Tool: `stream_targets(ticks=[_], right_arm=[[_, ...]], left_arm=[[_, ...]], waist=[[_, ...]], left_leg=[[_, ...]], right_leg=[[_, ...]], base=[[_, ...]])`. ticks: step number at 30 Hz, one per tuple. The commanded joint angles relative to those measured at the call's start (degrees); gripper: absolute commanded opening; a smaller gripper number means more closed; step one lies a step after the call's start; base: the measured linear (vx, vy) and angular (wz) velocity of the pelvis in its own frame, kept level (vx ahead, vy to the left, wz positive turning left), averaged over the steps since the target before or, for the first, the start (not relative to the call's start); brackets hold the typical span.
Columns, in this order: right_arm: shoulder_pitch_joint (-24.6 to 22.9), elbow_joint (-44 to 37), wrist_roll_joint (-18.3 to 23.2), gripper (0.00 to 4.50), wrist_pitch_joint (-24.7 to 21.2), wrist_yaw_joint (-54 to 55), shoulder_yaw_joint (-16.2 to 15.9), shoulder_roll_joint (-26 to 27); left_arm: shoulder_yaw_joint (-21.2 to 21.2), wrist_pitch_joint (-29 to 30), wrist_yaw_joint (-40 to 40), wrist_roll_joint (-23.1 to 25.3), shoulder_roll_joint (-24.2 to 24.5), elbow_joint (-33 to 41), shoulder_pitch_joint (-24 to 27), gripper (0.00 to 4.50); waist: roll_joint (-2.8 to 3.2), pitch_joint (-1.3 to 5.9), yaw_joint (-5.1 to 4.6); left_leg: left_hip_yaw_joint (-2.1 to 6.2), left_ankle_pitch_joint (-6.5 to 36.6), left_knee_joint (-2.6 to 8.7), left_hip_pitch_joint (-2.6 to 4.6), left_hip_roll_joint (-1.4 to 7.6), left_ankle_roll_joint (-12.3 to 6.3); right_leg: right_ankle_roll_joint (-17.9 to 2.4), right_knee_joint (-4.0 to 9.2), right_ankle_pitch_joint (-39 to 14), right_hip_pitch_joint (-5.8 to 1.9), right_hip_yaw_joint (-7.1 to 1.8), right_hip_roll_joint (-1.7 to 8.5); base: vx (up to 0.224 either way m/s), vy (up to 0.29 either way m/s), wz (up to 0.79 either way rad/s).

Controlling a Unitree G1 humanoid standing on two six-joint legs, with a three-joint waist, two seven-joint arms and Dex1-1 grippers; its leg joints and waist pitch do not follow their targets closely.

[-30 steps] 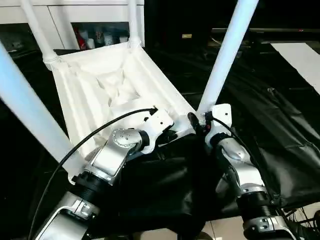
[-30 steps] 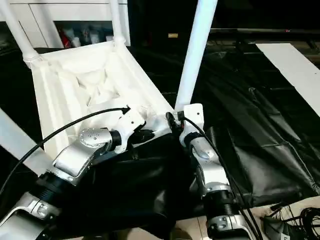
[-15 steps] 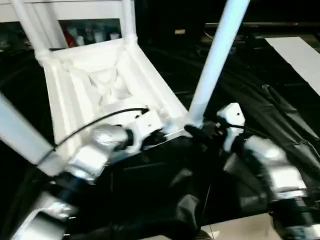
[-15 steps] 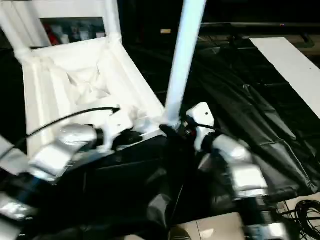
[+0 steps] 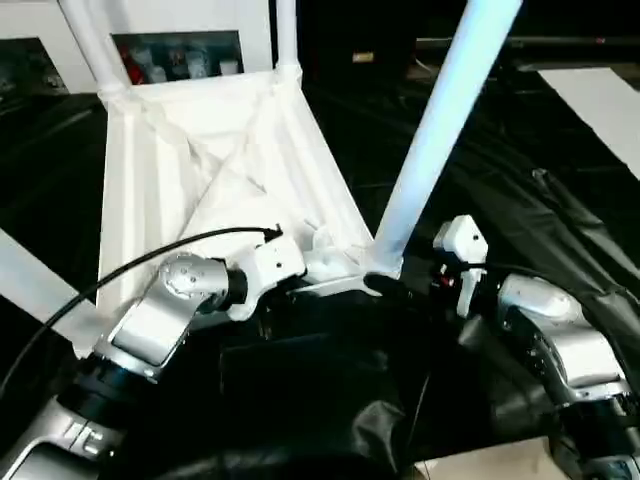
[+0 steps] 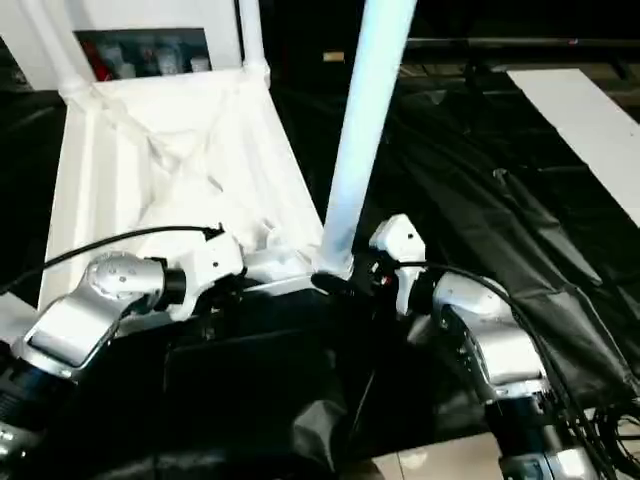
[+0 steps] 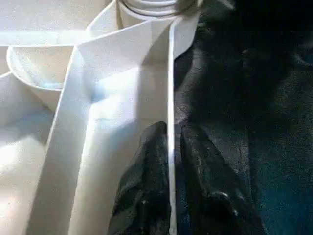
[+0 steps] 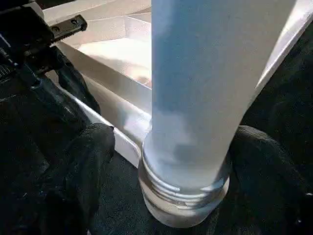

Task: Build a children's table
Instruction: Rotate leg to tighten

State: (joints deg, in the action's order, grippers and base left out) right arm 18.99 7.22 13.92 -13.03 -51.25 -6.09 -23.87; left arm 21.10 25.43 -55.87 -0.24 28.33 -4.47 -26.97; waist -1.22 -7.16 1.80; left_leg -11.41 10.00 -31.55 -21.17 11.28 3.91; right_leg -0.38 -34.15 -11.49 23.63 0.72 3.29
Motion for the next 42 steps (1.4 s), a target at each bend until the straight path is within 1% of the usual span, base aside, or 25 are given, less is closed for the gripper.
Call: stream_targets(ticks=[1, 2, 4, 5, 7, 9, 11, 12, 13, 16, 18, 19, 22, 23, 24, 26, 30, 34, 39, 42], right_arm=[[-0.12, -0.88, 0.66, 3.92, -0.28, -1.57, -0.56, -0.58], [-0.12, -0.88, 0.66, 3.92, -0.28, -1.57, -0.56, -0.58], [-0.35, -0.99, 0.47, 3.92, -0.28, -2.23, -0.87, -0.91], [-0.35, -0.99, 0.47, 3.92, -0.28, -2.23, -0.87, -0.91], [-0.33, -0.65, 0.01, 3.92, 0.23, -2.78, -1.38, -1.22], [0.08, 0.62, -1.16, 3.92, 1.19, -2.83, -2.22, -1.33], [0.71, 2.28, -2.22, 3.92, 1.83, -2.64, -2.74, -1.33], [0.91, 2.95, -2.85, 3.92, 2.37, -2.49, -3.02, -1.41], [1.10, 3.50, -3.16, 3.92, 2.64, -2.67, -3.23, -1.47], [1.90, 4.95, -3.40, 3.92, 3.13, -2.95, -3.24, -1.30], [2.52, 5.96, -3.60, 3.92, 3.54, -2.82, -3.21, -1.03], [2.91, 6.73, -3.77, 3.92, 3.96, -2.83, -3.28, -0.87], [3.81, 8.81, -4.27, 3.92, 5.26, -2.97, -3.54, -0.44], [3.96, 9.17, -4.27, 3.74, 5.50, -3.05, -3.57, -0.36], [4.09, 9.33, -4.20, 3.74, 5.62, -3.12, -3.56, -0.27], [4.21, 9.47, -4.11, 3.46, 5.74, -3.28, -3.55, -0.18], [4.45, 10.07, -3.45, 3.15, 6.28, -4.57, -3.59, -0.10], [4.32, 10.29, -3.16, 2.83, 6.70, -5.31, -3.68, -0.16], [3.77, 10.70, -3.18, 2.73, 7.12, -5.44, -3.70, 0.24], [3.35, 11.25, -3.42, 2.72, 7.06, -3.54, -2.96, 1.26]], left_arm=[[2.41, 1.82, -0.14, 0.34, -0.11, -2.31, 2.51, 0.61], [2.41, 1.82, -0.14, 0.34, -0.11, -2.31, 2.51, 0.61], [1.72, 1.88, 0.01, 0.04, -0.24, -1.92, 2.92, 0.33], [1.72, 1.88, 0.01, 0.04, -0.24, -1.92, 2.92, 0.33], [1.16, 1.85, 0.06, -0.39, -0.51, -1.80, 3.15, 0.15], [0.34, 0.93, 0.13, -1.31, -1.10, -1.82, 3.41, 0.06], [0.01, 0.12, -0.24, -2.08, -1.39, -1.58, 3.65, 0.06], [0.04, 0.04, -0.26, -2.11, -1.34, -1.39, 3.81, 0.06], [0.36, -0.78, -1.04, -2.17, -1.11, -1.12, 4.01, 0.06], [0.53, -0.32, -1.88, -2.52, -0.93, 0.09, 4.58, 0.06], [0.47, -0.40, -1.94, -2.43, -0.85, 0.63, 4.83, 0.06], [0.39, -0.19, -2.16, -2.63, -0.79, 1.15, 5.04, 0.06], [0.40, -0.08, -2.68, -2.91, -0.56, 2.10, 5.57, 0.06], [0.42, -0.12, -2.72, -2.84, -0.50, 2.19, 5.65, 0.02], [0.42, -0.04, -2.92, -2.94, -0.38, 2.42, 5.80, 0.02], [0.43, -0.01, -3.06, -3.00, -0.27, 2.62, 5.93, 0.00], [0.41, 0.11, -3.16, -2.88, -0.05, 2.98, 6.15, 0.00], [0.34, 0.06, -3.21, -2.75, 0.03, 2.94, 6.31, 0.00], [0.30, 0.18, -3.56, -2.46, 0.14, 2.93, 6.52, 0.00], [0.28, 0.43, -3.42, -2.49, -0.14, 2.51, 6.62, 0.00]], waist=[[-0.19, 2.99, -0.08], [-0.16, 2.95, -0.09], [-0.20, 3.07, -0.10], [-0.18, 3.13, -0.09], [-0.25, 3.21, -0.09], [-0.36, 3.26, -0.02], [-0.40, 3.21, -0.20], [-0.67, 3.26, -0.27], [-0.46, 3.22, -0.20], [-0.48, 3.42, -0.20], [-0.72, 3.45, -0.29], [-0.64, 3.46, -0.33], [-0.67, 3.58, -0.26], [-0.65, 3.58, -0.20], [-0.74, 3.60, -0.18], [-0.69, 3.57, -0.09], [-0.79, 3.43, -0.14], [-0.81, 3.45, -0.11], [-0.76, 3.58, -0.15], [-0.78, 3.48, -0.18]], left_leg=[[0.54, 7.92, 2.80, 0.71, 1.73, -3.65], [0.54, 7.84, 2.83, 0.72, 1.73, -3.63], [0.51, 6.72, 2.70, 0.70, 1.68, -3.87], [0.52, 6.31, 2.67, 0.65, 1.67, -3.99], [0.43, 5.17, 2.51, 0.62, 1.57, -4.74], [0.40, 4.89, 2.44, 0.60, 1.53, -5.24], [0.40, 5.54, 2.44, 0.58, 1.48, -5.33], [0.40, 5.60, 2.42, 0.53, 1.50, -5.36], [0.41, 5.84, 2.45, 0.62, 1.56, -5.32], [0.41, 4.64, 2.33, 0.61, 1.59, -5.72], [0.39, 4.09, 2.27, 0.51, 1.52, -6.21], [0.36, 3.83, 2.22, 0.55, 1.52, -6.49], [0.31, 3.06, 2.08, 0.55, 1.55, -6.97], [0.28, 2.88, 2.06, 0.56, 1.54, -7.08], [0.28, 2.68, 2.04, 0.52, 1.55, -7.31], [0.29, 2.56, 2.05, 0.54, 1.56, -7.49], [0.32, 4.34, 2.07, 0.53, 1.56, -6.88], [0.35, 4.82, 2.07, 0.58, 1.56, -6.36], [0.34, 3.54, 1.95, 0.51, 1.50, -6.92], [0.32, 3.73, 1.95, 0.45, 1.44, -7.03]], right_leg=[[-13.47, 3.57, -6.29, -2.70, -2.06, 3.29], [-13.38, 3.60, -6.32, -2.63, -2.05, 3.24], [-13.48, 3.40, -4.51, -2.67, -2.08, 3.20], [-13.63, 3.30, -3.73, -2.76, -2.07, 3.22], [-14.18, 3.04, -0.98, -2.86, -2.05, 3.11], [-14.43, 2.97, -0.10, -2.90, -2.04, 3.12], [-14.32, 3.15, -1.66, -2.85, -2.00, 3.14], [-14.22, 3.15, -2.08, -2.91, -2.00, 3.18], [-14.11, 3.21, -2.99, -2.80, -2.03, 3.21], [-14.37, 2.93, -1.48, -2.88, -2.03, 3.20], [-14.53, 2.76, -0.43, -2.98, -1.98, 3.13], [-14.66, 2.74, -0.09, -2.94, -2.00, 3.13], [-15.24, 2.59, 0.63, -2.95, -2.00, 3.21], [-15.32, 2.56, 0.96, -2.95, -2.01, 3.18], [-15.43, 2.52, 1.45, -2.99, -2.00, 3.15], [-15.32, 2.45, 1.62, -2.97, -1.96, 3.07], [-14.84, 2.70, -1.65, -2.88, -1.98, 3.18], [-14.38, 2.76, -3.25, -2.80, -2.03, 3.21], [-14.84, 2.49, -0.69, -2.89, -2.01, 3.12], [-14.84, 2.58, -0.89, -2.88, -2.01, 3.12]], base=[[0.000, 0.000, 0.00], [0.000, 0.000, 0.00], [0.000, 0.000, 0.00], [0.000, 0.000, 0.00], [0.000, 0.000, 0.00], [0.000, 0.000, 0.00], [0.000, 0.000, 0.00], [0.000, 0.000, 0.00], [0.000, 0.000, 0.00], [0.000, 0.000, 0.00], [0.000, 0.000, 0.00], [0.000, 0.000, 0.00], [0.000, 0.000, 0.00], [0.000, 0.000, 0.00], [0.000, 0.000, 0.00], [0.000, 0.000, 0.00], [0.000, 0.000, 0.00], [0.000, 0.000, 0.00], [0.000, 0.000, 0.00], [0.000, 0.000, 0.00]])
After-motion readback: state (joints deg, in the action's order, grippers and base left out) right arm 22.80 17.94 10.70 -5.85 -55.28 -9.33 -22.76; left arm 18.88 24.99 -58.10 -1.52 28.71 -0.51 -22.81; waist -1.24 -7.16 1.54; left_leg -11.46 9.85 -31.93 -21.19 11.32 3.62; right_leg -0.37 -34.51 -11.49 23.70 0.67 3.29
